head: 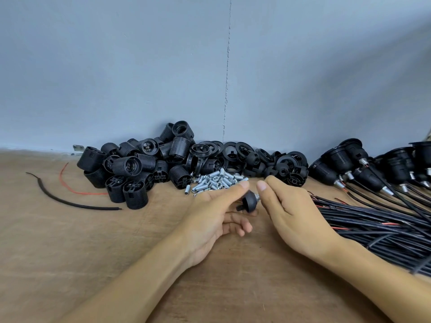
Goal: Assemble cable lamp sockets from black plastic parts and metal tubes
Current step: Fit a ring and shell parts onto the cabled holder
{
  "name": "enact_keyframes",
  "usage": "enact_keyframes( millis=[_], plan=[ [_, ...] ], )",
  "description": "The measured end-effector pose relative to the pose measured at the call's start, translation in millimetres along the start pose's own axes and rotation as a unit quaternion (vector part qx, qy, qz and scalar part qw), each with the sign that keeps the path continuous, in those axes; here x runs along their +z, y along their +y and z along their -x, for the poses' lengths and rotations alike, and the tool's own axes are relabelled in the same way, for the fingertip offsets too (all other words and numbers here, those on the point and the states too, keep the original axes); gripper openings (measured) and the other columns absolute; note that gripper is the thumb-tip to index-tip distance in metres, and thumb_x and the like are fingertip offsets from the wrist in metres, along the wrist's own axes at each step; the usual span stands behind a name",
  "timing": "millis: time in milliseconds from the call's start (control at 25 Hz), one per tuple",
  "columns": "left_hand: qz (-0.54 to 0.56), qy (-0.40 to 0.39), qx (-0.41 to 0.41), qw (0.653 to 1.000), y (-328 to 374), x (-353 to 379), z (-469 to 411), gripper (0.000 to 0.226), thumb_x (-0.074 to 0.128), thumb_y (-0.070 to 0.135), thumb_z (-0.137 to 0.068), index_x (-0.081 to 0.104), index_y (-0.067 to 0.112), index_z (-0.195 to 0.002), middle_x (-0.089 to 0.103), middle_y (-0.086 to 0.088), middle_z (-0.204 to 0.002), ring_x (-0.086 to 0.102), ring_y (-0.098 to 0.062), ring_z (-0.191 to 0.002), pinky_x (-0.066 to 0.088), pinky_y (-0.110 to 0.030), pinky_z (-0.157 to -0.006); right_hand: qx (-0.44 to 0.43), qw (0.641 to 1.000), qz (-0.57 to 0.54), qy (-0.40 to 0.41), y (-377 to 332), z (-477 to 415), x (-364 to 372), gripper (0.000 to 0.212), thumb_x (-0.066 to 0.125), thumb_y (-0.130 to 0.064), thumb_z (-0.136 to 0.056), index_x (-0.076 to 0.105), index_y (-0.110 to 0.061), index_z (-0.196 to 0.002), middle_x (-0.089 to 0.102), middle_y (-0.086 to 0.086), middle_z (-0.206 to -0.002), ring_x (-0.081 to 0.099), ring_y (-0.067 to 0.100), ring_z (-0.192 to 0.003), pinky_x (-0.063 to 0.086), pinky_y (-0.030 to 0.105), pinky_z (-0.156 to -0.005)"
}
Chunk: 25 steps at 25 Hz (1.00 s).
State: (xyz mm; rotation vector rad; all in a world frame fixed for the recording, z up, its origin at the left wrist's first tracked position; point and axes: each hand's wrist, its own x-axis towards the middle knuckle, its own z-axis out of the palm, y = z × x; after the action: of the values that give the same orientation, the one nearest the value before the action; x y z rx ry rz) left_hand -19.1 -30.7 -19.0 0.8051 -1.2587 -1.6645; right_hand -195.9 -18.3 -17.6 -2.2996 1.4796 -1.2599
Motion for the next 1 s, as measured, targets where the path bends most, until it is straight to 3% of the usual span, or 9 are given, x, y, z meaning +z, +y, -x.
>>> enact_keyframes(
  millis=[120,240,400,520,680,800,880,920,1000],
  plan=[
    [-0.103,0.035,0.068,0.992,-5,-1,1,0.028,0.088,0.027,-0.068,0.08,0.025,-0.095,0.078,0.003,-0.094,0.071,-0.01,-0.074,0.055,-0.018,-0.068,0.131,0.988,-0.056,-0.064,2,-5,-2,0.053,0.035,-0.051,-0.101,0.033,-0.017,-0.061,0.039,0.0,-0.051,0.033,0.008,-0.046,0.03,0.023,-0.049],
    [-0.185,0.076,0.118,0.973,-11,3,0,0.031,0.084,0.033,-0.07,0.076,0.034,-0.1,0.078,0.012,-0.099,0.073,-0.006,-0.089,0.056,-0.02,-0.079,0.207,0.962,-0.15,-0.098,0,-6,-6,0.065,0.033,-0.062,-0.101,0.034,-0.018,-0.053,0.042,0.004,-0.044,0.037,0.015,-0.037,0.035,0.021,-0.043],
    [-0.033,0.04,0.063,0.997,-7,4,-2,0.029,0.072,0.036,-0.091,0.071,0.009,-0.101,0.074,-0.009,-0.083,0.073,-0.031,-0.069,0.058,-0.031,-0.061,0.078,0.991,-0.105,-0.021,-2,-2,-5,0.049,0.04,-0.052,-0.101,0.047,-0.014,-0.072,0.054,0.004,-0.056,0.045,0.012,-0.047,0.038,0.019,-0.049],
    [-0.003,0.023,0.028,0.999,-3,2,-1,0.048,0.073,0.044,-0.082,0.066,0.002,-0.104,0.072,-0.013,-0.079,0.068,-0.029,-0.059,0.054,-0.029,-0.054,-0.005,1.0,-0.021,-0.019,-2,0,-4,0.04,0.036,-0.046,-0.103,0.043,-0.023,-0.071,0.05,0.0,-0.062,0.045,0.013,-0.055,0.035,0.019,-0.054],
    [-0.061,0.049,0.092,0.993,-4,8,1,0.046,0.087,0.026,-0.072,0.065,0.014,-0.111,0.078,-0.001,-0.088,0.072,-0.019,-0.067,0.054,-0.022,-0.062,-0.004,0.997,0.073,0.014,-3,-2,-5,0.04,0.031,-0.044,-0.104,0.033,-0.032,-0.065,0.046,-0.01,-0.056,0.044,0.011,-0.054,0.033,0.019,-0.054],
    [-0.308,0.107,0.246,0.913,-10,11,6,0.041,0.083,0.028,-0.071,0.064,0.038,-0.106,0.074,0.025,-0.102,0.071,-0.003,-0.081,0.05,-0.011,-0.071,0.115,0.993,0.012,-0.029,-4,-7,-5,0.051,0.036,-0.039,-0.106,0.035,-0.023,-0.058,0.042,-0.012,-0.047,0.036,0.009,-0.046,0.031,0.018,-0.048],
    [-0.414,0.115,0.337,0.838,-13,13,8,0.043,0.08,0.028,-0.076,0.06,0.044,-0.11,0.07,0.031,-0.102,0.069,0.001,-0.091,0.046,-0.008,-0.079,0.241,0.955,-0.158,-0.072,-6,-9,-8,0.053,0.038,-0.044,-0.106,0.041,-0.02,-0.059,0.035,-0.009,-0.048,0.031,0.009,-0.041,0.028,0.017,-0.042],
    [-0.416,0.12,0.35,0.831,-15,14,8,0.042,0.079,0.028,-0.078,0.06,0.045,-0.111,0.07,0.031,-0.102,0.069,0.002,-0.091,0.046,-0.008,-0.08,0.264,0.936,-0.222,-0.075,-9,-9,-10,0.054,0.038,-0.047,-0.105,0.044,-0.019,-0.06,0.035,-0.005,-0.05,0.031,0.011,-0.04,0.029,0.019,-0.04],
    [-0.299,0.117,0.298,0.899,-14,16,7,0.031,0.076,0.031,-0.081,0.063,0.039,-0.108,0.074,0.022,-0.099,0.073,-0.005,-0.082,0.051,-0.013,-0.073,0.196,0.957,-0.212,-0.037,-9,-6,-9,0.057,0.037,-0.053,-0.104,0.044,-0.017,-0.061,0.039,-0.005,-0.05,0.037,0.011,-0.041,0.033,0.021,-0.042]
  ],
)
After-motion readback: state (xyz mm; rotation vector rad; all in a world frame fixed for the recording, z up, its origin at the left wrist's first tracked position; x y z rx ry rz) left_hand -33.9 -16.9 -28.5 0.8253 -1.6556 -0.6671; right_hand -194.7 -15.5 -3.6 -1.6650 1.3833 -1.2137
